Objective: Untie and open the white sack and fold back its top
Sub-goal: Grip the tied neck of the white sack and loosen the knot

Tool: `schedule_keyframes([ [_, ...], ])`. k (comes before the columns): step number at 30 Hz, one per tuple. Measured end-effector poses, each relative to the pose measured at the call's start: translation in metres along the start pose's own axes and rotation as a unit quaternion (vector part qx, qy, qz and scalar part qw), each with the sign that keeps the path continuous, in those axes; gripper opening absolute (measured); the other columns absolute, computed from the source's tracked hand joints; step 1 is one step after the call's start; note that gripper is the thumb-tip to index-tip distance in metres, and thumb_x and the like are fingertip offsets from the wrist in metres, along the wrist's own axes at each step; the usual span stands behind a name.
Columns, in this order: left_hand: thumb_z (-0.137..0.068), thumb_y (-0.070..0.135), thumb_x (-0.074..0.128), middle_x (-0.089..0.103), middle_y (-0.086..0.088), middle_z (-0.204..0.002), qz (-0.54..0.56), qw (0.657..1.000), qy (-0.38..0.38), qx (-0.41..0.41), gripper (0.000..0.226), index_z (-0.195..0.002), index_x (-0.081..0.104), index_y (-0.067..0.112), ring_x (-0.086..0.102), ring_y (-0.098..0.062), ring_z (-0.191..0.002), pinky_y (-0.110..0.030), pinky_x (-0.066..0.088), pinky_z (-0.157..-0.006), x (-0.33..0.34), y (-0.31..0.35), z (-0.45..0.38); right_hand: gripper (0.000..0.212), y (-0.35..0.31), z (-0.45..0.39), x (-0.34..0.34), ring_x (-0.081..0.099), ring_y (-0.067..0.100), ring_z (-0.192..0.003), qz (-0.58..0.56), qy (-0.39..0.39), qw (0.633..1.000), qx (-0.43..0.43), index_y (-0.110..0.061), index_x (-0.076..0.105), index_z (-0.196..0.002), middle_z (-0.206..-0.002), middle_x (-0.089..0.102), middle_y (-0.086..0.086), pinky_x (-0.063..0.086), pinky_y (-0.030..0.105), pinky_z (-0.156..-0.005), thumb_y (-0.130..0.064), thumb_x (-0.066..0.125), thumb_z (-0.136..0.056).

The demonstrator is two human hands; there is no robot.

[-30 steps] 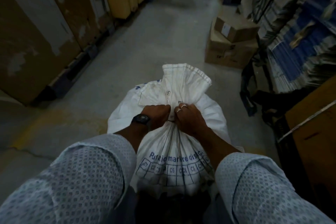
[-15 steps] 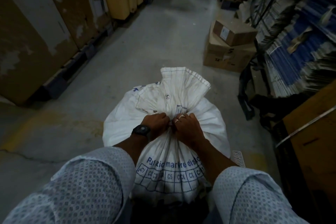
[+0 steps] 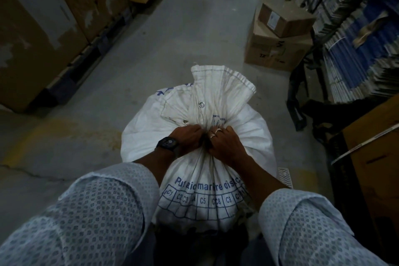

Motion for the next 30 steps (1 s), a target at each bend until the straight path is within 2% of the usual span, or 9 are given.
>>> schedule_keyframes([
  [3,-0.094,0.031,0.05,0.058,-0.007,-0.117,0.004,1.0,0.007,-0.01,0.031,-0.115,0.059,0.011,0.059,-0.028,-0.103,-0.04,0.048,-0.074,-0.004,-0.001,-0.001,0.026,-0.002,0.0,0.003,0.063,0.029,-0.072,-0.014,0.017,0.999,0.029,-0.01,0.067,-0.086,-0.088,0.069,0.011,0.043,0.036,-0.065,-0.028,0.053,-0.072],
  [8,-0.095,0.032,0.049,0.06,-0.008,-0.114,-0.002,1.0,0.019,-0.005,0.03,-0.111,0.061,0.01,0.061,-0.029,-0.098,-0.038,0.047,-0.073,-0.008,-0.002,-0.001,0.025,-0.002,-0.005,0.006,0.063,0.028,-0.075,-0.031,0.032,0.998,0.045,-0.01,0.066,-0.085,-0.084,0.067,0.009,0.032,0.037,-0.069,-0.028,0.053,-0.073],
  [15,-0.091,0.031,0.055,0.061,-0.01,-0.11,0.008,1.0,0.028,0.002,0.027,-0.105,0.062,0.009,0.061,-0.03,-0.094,-0.038,0.045,-0.068,-0.011,-0.006,0.003,0.026,0.001,-0.002,-0.003,0.063,0.027,-0.073,-0.06,0.04,0.996,0.059,-0.013,0.064,-0.086,-0.08,0.067,0.006,0.039,0.038,-0.066,-0.03,0.052,-0.071],
  [21,-0.087,0.03,0.057,0.06,-0.007,-0.106,0.01,0.998,0.054,-0.024,0.022,-0.101,0.062,0.014,0.061,-0.03,-0.093,-0.038,0.048,-0.065,-0.014,-0.008,0.011,0.023,0.016,0.015,-0.007,0.063,0.027,-0.075,-0.054,0.061,0.992,0.092,-0.016,0.064,-0.094,-0.083,0.067,0.004,0.039,0.038,-0.064,-0.025,0.068,-0.073],
  [25,-0.084,0.032,0.06,0.058,-0.009,-0.1,0.0,0.996,0.093,0.013,0.025,-0.097,0.057,0.01,0.06,-0.03,-0.083,-0.037,0.043,-0.058,-0.019,0.016,0.016,0.022,0.012,0.014,-0.012,0.062,0.027,-0.08,-0.054,0.062,0.993,0.085,-0.018,0.061,-0.095,-0.085,0.065,0.004,0.039,0.039,-0.067,-0.024,0.062,-0.074],
  [30,-0.092,0.029,0.055,0.058,-0.01,-0.097,0.005,0.995,0.102,0.002,0.019,-0.094,0.057,0.01,0.061,-0.033,-0.079,-0.035,0.034,-0.054,-0.014,0.029,0.012,0.023,0.01,0.021,-0.02,0.061,0.026,-0.081,-0.041,0.058,0.994,0.078,-0.017,0.063,-0.096,-0.09,0.067,0.004,0.04,0.039,-0.067,-0.027,0.058,-0.076],
])
Point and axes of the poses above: each hand's wrist, its own z-axis away from the middle knuckle, its own x-axis out of the palm, y = z × x, the point moved 1 cm from there along -z, towards the middle knuckle
